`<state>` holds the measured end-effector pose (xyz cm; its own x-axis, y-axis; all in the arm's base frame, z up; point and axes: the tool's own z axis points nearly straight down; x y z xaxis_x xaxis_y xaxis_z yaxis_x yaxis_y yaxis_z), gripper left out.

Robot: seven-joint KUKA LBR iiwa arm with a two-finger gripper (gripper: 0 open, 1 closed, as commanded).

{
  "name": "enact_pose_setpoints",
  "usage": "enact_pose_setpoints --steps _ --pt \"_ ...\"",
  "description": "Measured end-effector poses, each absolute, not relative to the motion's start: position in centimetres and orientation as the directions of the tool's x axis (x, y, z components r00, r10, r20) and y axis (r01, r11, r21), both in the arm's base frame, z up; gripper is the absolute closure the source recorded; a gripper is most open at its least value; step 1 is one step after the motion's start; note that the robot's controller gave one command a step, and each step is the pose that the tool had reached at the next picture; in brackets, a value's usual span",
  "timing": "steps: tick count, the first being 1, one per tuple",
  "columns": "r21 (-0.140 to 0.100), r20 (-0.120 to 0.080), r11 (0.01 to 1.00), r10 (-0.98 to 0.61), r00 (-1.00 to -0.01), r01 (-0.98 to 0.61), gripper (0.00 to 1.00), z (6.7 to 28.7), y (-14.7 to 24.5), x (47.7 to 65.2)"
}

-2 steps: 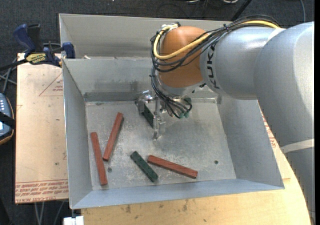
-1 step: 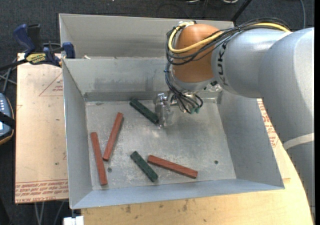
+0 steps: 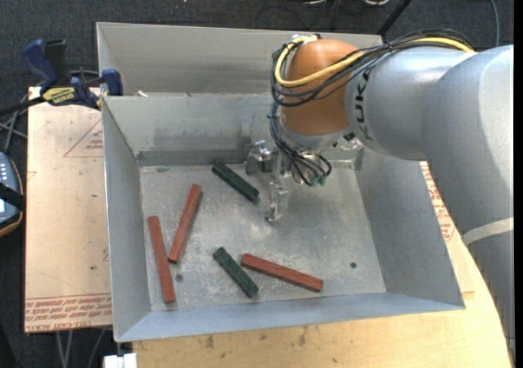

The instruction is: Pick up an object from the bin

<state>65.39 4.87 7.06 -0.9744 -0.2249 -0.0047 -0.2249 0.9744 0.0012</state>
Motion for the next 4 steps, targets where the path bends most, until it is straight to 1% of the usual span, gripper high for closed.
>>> enact_pose_setpoints --steps 1,2,3,4 --pt "0.001 -0.005 0.974 -0.225 -0.974 -0.225 0.00 7.1 4.9 65.4" --pt "0.003 0.002 0.943 -0.332 -0.943 -0.332 0.00 9.3 3.7 65.1" --pt "-0.001 -0.005 0.919 -0.394 -0.919 -0.394 0.00 8.3 7.8 64.5" --pt "0.001 -0.006 0.928 -0.374 -0.928 -0.374 1.00 7.2 6.3 65.5"
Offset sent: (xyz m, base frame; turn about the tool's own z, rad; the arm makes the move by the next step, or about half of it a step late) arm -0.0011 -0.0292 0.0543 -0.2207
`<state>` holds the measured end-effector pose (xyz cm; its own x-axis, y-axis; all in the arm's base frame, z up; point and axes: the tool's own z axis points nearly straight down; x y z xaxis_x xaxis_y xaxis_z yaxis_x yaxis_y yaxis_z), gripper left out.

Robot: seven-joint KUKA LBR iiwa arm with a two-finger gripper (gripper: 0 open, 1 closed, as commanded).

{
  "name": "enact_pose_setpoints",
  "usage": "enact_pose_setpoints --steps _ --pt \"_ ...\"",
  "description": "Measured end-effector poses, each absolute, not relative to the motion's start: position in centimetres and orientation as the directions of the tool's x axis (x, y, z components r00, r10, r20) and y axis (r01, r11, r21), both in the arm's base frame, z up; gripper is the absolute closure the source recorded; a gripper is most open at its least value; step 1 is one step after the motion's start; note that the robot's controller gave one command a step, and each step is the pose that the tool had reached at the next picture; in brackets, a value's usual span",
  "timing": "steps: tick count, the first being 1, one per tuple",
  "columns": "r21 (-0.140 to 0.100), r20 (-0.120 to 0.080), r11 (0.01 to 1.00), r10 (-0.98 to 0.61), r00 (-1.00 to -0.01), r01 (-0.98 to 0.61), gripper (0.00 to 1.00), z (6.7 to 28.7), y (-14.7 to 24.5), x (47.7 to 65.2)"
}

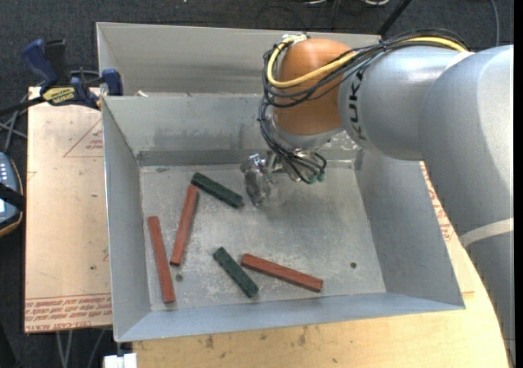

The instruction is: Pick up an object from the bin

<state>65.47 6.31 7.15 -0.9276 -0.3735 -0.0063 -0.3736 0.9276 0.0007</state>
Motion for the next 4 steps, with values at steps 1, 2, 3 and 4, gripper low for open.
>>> enact_pose_setpoints --steps 1,2,3,4 --pt "0.001 -0.006 0.928 -0.373 -0.928 -0.373 0.00 7.1 6.3 65.5" --pt "0.001 -0.006 0.928 -0.373 -0.928 -0.373 0.00 7.1 6.3 65.5" --pt "0.000 -0.003 0.933 -0.360 -0.933 -0.360 0.00 7.1 12.0 64.4" --pt "0.002 -0.008 0.919 -0.394 -0.919 -0.394 1.00 7.2 12.7 65.0"
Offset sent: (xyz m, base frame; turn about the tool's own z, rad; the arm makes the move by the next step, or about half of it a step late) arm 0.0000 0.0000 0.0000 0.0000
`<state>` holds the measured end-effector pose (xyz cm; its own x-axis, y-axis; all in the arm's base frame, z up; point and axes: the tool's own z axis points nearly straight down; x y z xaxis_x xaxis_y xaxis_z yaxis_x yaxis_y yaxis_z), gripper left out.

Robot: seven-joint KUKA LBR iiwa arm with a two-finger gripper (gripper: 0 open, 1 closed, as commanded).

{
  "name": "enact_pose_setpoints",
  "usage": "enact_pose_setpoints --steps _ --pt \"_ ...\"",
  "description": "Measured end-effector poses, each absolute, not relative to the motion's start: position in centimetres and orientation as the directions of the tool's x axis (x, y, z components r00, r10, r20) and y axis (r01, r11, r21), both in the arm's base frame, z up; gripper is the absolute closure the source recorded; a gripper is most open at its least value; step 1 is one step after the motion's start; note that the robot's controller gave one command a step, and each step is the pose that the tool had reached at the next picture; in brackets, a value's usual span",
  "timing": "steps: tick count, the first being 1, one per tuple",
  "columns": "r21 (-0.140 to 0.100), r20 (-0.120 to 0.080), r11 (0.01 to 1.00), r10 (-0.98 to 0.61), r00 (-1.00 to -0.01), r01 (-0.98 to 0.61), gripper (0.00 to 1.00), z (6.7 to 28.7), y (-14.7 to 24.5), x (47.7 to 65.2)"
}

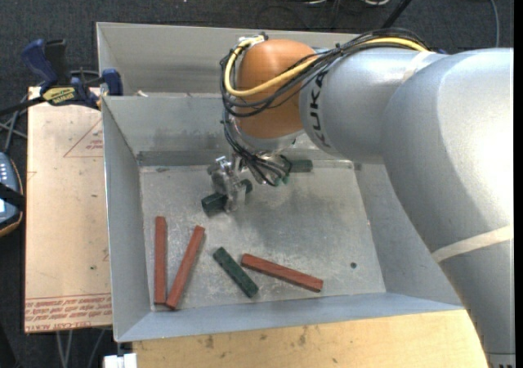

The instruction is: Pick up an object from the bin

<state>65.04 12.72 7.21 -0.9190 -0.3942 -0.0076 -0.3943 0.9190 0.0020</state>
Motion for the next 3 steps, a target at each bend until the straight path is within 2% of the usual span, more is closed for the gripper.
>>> enact_pose_setpoints --steps 1,2,3 --pt "0.001 -0.008 0.913 -0.409 -0.913 -0.409 1.00 7.2 11.2 65.4" --pt "0.000 -0.004 0.909 -0.416 -0.909 -0.416 1.00 18.8 5.4 64.8" --pt "0.000 -0.004 0.909 -0.416 -0.909 -0.416 1.00 18.8 5.4 64.8"
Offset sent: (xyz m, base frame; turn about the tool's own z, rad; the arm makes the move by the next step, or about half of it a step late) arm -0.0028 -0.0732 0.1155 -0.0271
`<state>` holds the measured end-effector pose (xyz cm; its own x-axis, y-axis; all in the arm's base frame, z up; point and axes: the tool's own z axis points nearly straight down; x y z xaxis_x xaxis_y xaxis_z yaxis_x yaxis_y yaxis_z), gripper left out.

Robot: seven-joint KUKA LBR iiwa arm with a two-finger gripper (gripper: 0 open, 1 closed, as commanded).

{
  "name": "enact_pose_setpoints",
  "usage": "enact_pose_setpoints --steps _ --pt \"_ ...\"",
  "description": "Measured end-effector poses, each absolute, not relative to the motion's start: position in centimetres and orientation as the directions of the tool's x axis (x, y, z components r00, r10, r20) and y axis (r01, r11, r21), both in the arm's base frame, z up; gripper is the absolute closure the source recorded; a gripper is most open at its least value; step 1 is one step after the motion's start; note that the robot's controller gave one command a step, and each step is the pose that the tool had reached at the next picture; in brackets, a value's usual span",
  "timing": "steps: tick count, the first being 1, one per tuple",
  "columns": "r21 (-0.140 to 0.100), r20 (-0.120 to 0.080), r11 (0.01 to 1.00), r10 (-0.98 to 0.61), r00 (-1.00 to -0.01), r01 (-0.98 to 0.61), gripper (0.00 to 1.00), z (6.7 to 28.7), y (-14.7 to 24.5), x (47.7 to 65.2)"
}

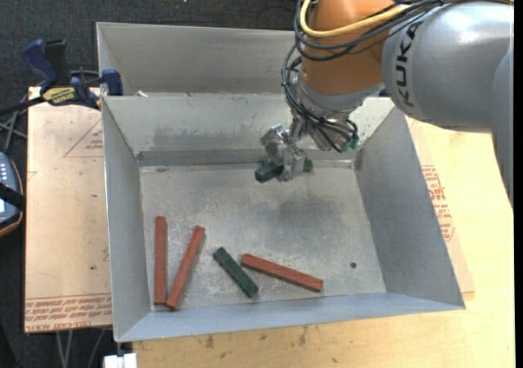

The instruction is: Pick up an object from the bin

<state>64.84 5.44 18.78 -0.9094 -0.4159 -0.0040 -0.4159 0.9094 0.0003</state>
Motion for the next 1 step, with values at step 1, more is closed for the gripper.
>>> enact_pose_setpoints --steps 1 --pt "0.002 0.000 0.910 -0.414 -0.910 -0.414 1.00 22.98 5.02 63.04"
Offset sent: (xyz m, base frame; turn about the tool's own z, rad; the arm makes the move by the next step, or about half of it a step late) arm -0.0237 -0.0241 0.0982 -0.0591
